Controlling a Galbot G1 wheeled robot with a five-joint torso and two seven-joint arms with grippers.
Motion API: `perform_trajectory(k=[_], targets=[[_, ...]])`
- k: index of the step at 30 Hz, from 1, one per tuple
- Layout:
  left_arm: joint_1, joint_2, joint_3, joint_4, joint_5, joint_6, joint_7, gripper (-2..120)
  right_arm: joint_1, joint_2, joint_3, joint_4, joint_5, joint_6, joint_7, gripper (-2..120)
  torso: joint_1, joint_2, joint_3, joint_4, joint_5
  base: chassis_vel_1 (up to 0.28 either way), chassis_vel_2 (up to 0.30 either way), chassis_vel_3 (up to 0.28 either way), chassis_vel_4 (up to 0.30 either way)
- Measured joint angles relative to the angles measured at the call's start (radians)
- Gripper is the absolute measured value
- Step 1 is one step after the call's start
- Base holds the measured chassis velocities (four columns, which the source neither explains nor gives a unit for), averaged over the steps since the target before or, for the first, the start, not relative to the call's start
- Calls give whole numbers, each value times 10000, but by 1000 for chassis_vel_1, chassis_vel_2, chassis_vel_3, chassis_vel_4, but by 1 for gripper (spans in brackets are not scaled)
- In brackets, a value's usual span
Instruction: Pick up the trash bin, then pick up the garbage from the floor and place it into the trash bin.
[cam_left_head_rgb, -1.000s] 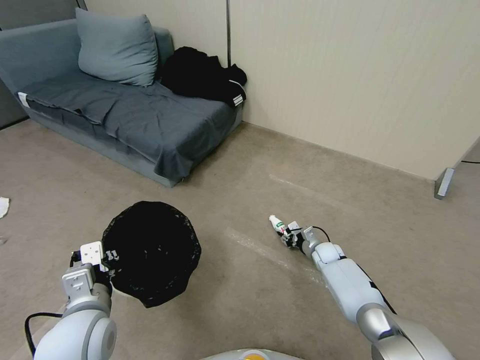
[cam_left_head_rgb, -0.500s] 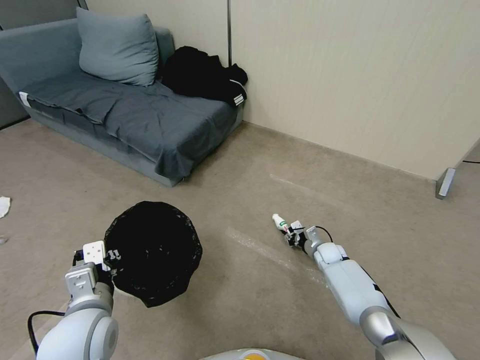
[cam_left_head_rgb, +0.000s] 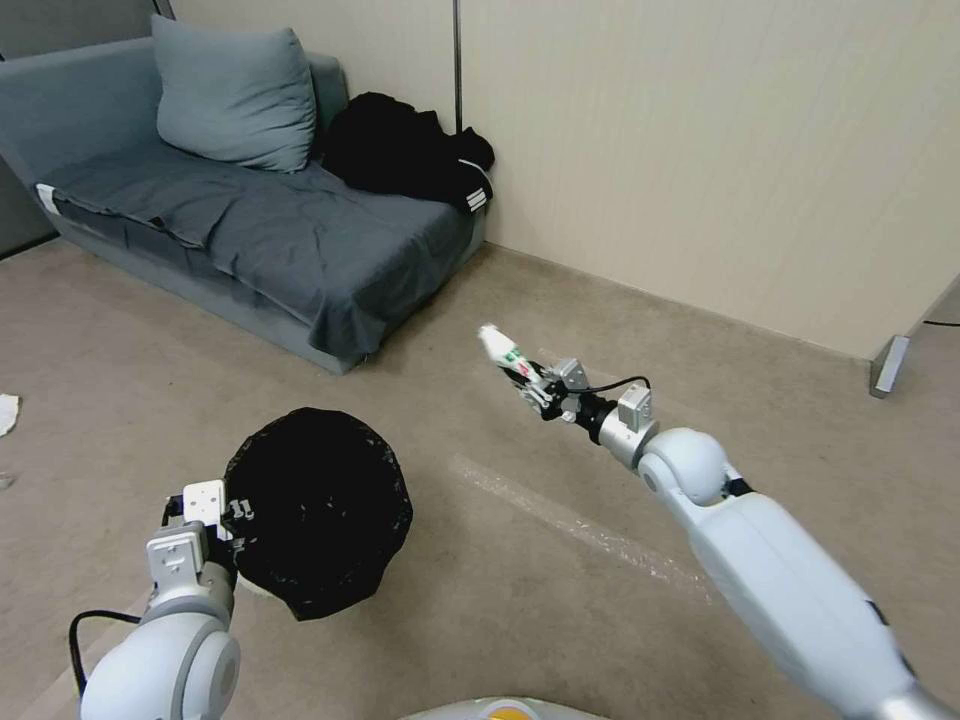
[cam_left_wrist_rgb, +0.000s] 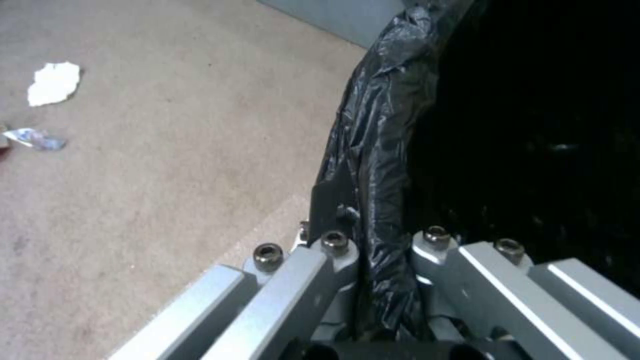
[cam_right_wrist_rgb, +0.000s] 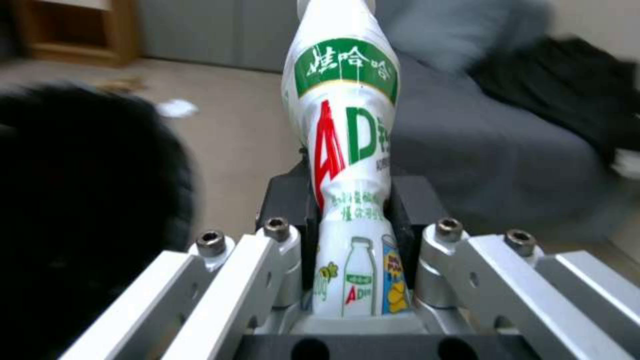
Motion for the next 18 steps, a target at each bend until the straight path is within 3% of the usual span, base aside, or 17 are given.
perform_trajectory(k=[8, 18], targets=[[0, -108, 273, 4, 85, 18, 12, 1, 25, -399, -1558, 1341, 252, -15, 9, 17, 0, 0, 0, 0, 1, 0, 0, 0, 0], [24, -214, 369, -34, 140, 27, 8, 1, 484, -223, -2738, 687, 13, 32, -185, 17, 0, 0, 1, 0, 3, 0, 0, 0, 0]])
